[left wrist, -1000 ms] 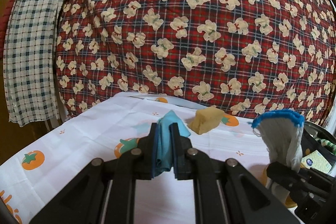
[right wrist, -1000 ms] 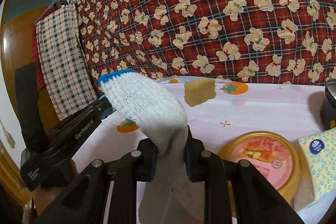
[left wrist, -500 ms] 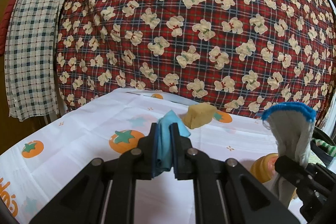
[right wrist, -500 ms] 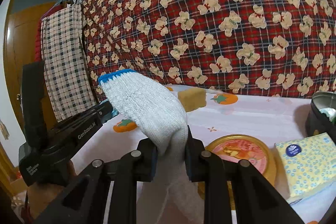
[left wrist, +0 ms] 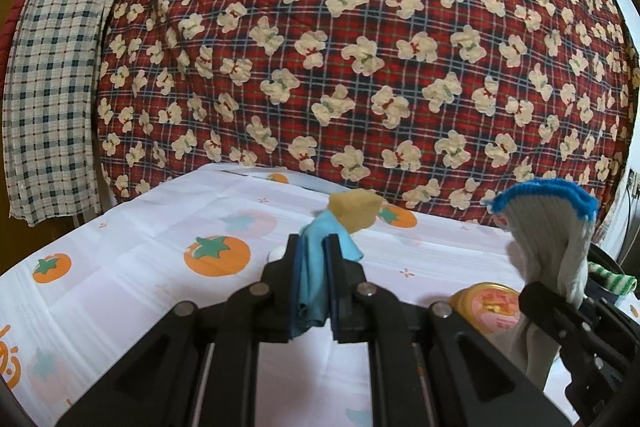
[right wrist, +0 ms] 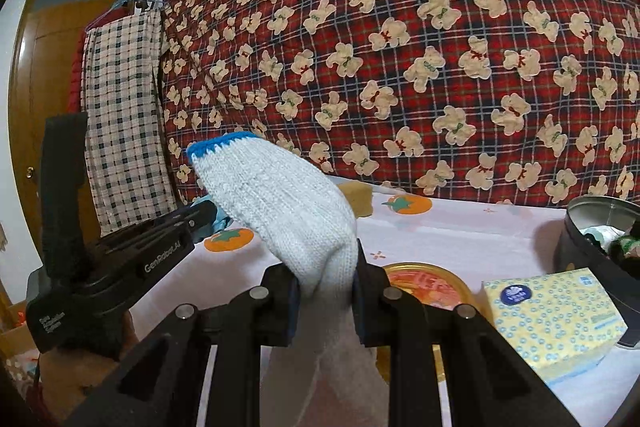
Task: Organize soft objects
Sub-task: 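Carry the blue cloth and white glove with both tools over the metal tin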
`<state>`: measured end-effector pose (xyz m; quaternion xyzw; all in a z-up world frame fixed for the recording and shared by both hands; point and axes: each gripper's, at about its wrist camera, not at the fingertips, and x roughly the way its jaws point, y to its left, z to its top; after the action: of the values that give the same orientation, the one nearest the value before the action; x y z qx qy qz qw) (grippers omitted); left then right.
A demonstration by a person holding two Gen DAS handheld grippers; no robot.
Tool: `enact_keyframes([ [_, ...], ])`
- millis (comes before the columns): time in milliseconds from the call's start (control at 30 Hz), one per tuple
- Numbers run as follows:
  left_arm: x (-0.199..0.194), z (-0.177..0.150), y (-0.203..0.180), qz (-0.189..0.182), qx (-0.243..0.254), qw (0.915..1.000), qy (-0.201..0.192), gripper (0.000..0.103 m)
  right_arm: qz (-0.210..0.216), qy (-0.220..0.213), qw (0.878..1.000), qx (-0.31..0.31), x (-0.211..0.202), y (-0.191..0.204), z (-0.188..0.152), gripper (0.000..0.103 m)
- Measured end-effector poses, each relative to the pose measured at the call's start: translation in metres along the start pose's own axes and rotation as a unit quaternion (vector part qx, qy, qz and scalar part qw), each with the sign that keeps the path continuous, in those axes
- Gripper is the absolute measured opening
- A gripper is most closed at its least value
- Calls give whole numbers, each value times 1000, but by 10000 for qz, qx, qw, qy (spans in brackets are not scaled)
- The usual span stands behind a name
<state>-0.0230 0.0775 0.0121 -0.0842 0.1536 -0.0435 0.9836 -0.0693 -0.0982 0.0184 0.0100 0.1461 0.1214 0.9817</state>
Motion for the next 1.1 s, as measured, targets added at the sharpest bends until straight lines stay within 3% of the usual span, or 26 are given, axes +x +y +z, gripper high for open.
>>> enact_keyframes([
  [433, -9, -7, -27, -314, -60, 9995, 63, 9, -177, -130, 9997, 73, -19, -22, -2, 23],
  [1100, -21, -11, -104, -963, 199, 9951, 102, 9, -725, -327, 9965, 242, -54, -83, -4, 23],
])
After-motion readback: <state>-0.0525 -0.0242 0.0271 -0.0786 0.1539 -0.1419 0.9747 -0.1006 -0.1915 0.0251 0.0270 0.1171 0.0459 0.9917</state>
